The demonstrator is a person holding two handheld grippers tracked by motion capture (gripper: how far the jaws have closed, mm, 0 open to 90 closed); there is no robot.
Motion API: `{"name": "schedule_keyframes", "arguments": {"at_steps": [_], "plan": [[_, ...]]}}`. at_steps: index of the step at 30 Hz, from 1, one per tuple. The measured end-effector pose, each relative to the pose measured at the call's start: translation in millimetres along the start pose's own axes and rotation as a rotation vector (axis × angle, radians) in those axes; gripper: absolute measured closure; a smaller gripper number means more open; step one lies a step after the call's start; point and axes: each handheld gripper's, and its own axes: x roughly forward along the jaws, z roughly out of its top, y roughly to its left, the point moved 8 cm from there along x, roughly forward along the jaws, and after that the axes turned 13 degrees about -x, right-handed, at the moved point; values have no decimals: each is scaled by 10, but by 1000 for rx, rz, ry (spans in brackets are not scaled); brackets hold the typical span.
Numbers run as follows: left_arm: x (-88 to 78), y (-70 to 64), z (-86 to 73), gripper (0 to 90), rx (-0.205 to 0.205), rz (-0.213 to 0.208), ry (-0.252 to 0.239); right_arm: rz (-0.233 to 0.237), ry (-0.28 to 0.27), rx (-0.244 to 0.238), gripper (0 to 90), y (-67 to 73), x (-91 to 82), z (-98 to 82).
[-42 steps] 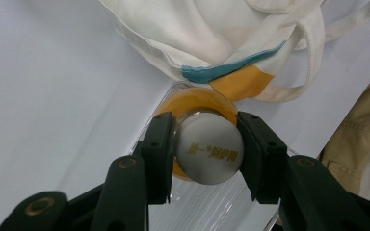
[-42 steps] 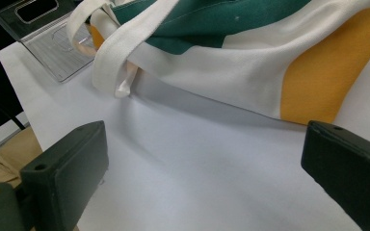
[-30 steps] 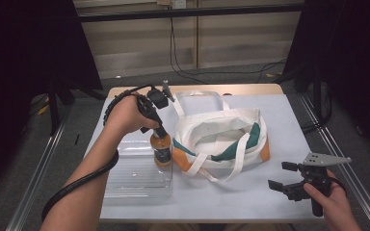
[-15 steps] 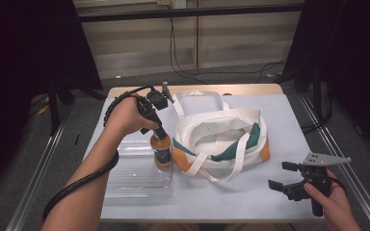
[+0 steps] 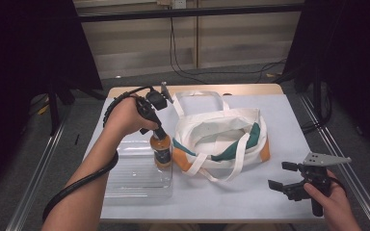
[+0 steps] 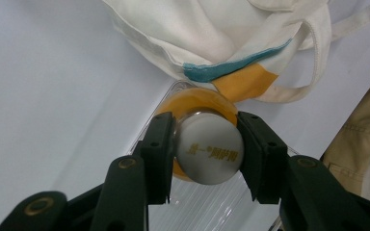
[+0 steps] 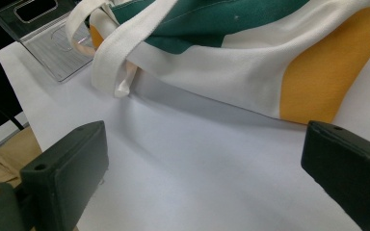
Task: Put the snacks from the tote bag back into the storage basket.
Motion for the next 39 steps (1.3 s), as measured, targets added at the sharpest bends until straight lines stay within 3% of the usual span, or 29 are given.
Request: {"name": "schedule_keyframes", "arguments": {"at_steps": [2, 5, 18, 21, 28, 38, 39], "plan": [[-5, 11, -14, 589, 10, 0, 8, 2, 1, -4, 25, 2, 0, 0], [-1, 13, -35, 589, -16, -8, -7, 1, 1, -2, 25, 3, -2, 1], [-33, 41, -56, 549, -20, -49, -58, 5, 3, -6, 25, 5, 18, 4], [-21, 50, -68, 528, -20, -34, -61, 4, 2, -3, 25, 4, 16, 8], [-17, 68, -91, 440, -29, -20, -68, 10, 3, -5, 26, 12, 33, 14], [-9, 114, -143, 242, -67, -1, -97, 16, 3, -5, 25, 1, 54, 21], [-12, 124, -153, 234, -56, -7, -88, 15, 3, -4, 25, 0, 54, 18]]}}
